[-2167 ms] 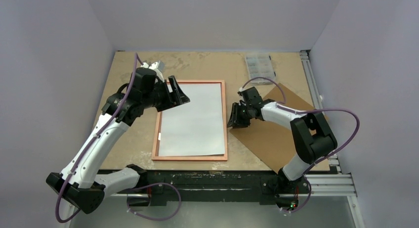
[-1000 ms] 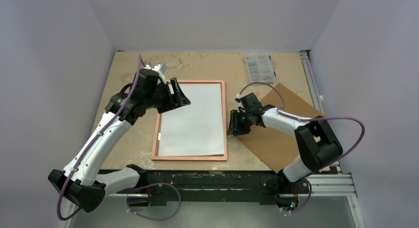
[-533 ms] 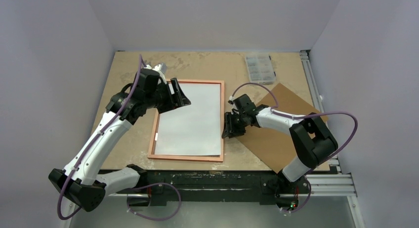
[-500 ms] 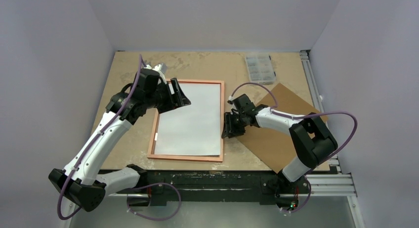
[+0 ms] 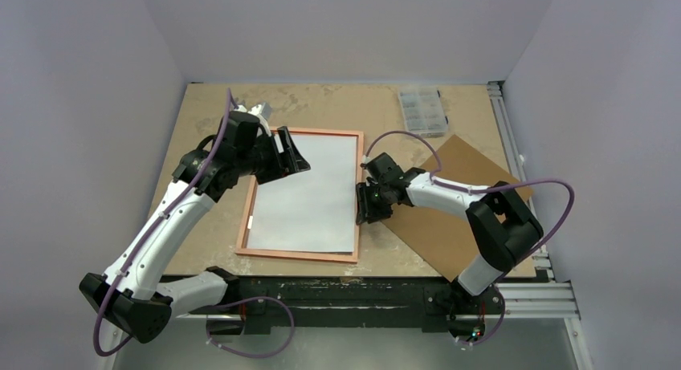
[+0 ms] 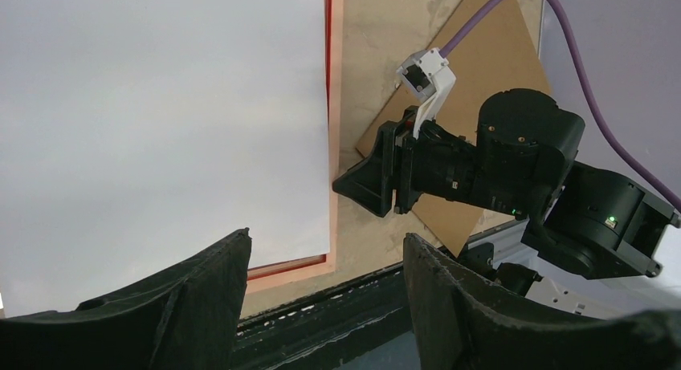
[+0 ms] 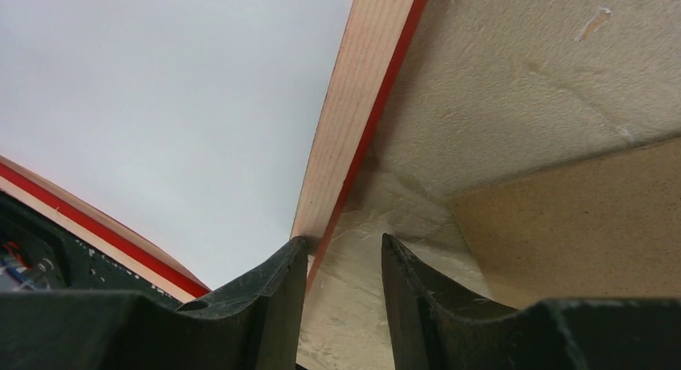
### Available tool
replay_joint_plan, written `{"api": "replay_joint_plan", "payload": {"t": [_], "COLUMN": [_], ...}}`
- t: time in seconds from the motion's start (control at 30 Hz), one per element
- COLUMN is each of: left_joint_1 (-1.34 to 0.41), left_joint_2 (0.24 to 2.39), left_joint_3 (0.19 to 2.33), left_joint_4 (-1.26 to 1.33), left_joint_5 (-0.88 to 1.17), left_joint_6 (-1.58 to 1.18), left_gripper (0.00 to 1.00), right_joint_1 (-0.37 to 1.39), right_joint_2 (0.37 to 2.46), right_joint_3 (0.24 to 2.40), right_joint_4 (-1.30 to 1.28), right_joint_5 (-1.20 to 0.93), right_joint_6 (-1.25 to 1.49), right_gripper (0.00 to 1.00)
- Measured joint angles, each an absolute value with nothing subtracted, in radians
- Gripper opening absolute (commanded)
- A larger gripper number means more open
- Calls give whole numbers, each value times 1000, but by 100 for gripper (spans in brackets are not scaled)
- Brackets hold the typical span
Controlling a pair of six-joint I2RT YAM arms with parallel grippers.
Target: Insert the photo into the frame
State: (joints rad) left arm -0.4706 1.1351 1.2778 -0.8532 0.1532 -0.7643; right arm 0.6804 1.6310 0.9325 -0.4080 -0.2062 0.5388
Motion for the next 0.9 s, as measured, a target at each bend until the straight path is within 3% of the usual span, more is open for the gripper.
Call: {"api": "replay_joint_plan", "payload": {"t": [0.17, 0.37, 0.9], "left_joint_1": [-471, -471, -471], "left_joint_2": [1135, 1137, 1192], "left_joint_3": [1277, 1268, 1261], "left_joint_4": [-853, -853, -853], "left_joint_5": [153, 153, 153], "left_joint_6": [-763, -762, -760], "left_gripper": [68, 68, 68], "right_joint_1": [680, 683, 735], "right_joint_2": [1647, 1649, 1722], "right_joint_3": [931, 924, 1013], "right_joint_4": [-378, -358, -381], "right_joint_5": [-253, -280, -197], "right_joint_6": [554, 565, 574], "right_gripper": [40, 50, 49]}}
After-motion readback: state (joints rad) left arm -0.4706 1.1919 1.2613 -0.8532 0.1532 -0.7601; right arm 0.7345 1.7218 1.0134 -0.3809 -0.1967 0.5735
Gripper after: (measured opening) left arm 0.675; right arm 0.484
